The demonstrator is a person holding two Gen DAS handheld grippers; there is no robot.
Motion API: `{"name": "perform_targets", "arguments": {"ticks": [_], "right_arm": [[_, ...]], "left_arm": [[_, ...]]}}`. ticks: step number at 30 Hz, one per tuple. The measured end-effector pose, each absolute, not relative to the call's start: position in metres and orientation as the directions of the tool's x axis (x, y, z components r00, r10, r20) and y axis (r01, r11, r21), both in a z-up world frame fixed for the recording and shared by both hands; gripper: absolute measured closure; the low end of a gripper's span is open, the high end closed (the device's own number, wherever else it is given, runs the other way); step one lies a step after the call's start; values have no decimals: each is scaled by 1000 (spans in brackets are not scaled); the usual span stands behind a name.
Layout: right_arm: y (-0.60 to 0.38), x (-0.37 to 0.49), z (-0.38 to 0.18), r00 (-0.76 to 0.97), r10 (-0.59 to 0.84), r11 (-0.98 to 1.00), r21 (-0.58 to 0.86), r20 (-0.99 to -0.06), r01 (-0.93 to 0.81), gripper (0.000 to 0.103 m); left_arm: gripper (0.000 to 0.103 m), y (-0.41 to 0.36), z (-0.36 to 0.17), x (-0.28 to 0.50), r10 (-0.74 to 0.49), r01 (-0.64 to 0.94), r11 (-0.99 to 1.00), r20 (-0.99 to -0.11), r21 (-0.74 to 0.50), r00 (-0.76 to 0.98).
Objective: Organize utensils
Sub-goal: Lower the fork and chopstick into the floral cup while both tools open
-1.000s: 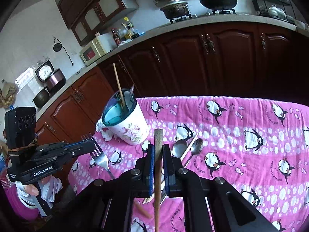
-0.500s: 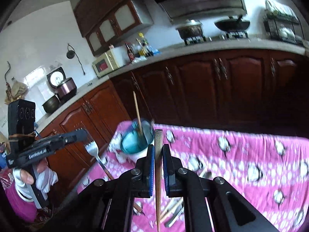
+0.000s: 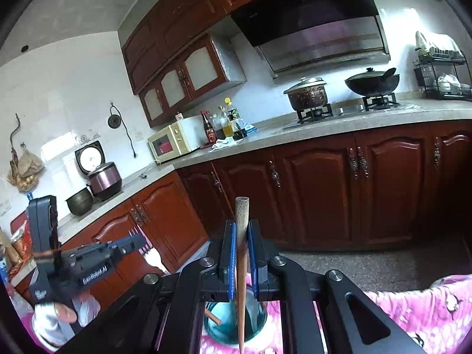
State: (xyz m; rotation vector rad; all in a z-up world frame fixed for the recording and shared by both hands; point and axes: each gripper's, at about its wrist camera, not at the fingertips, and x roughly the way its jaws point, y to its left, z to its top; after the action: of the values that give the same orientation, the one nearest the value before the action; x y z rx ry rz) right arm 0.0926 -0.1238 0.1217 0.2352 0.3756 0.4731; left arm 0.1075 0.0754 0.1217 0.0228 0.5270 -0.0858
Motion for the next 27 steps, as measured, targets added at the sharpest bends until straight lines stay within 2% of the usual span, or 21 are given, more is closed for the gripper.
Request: {"name": "perform_targets", "arguments": {"ticks": [5,14,27], "right_arm": [[-101,128,109,823,475,872,296,-313,-390,96],[-88,155,85,831,448,889,260,-331,-376,96],[-72,163,34,748,477,879,254,-460,-404,96]], "left_arm": [[101,77,99,130,-28,58,997,-519,41,854],[101,80,71,152,-31,51,999,-556,21,830],[101,68,38,155,-43,67,998,-612,16,790]]}}
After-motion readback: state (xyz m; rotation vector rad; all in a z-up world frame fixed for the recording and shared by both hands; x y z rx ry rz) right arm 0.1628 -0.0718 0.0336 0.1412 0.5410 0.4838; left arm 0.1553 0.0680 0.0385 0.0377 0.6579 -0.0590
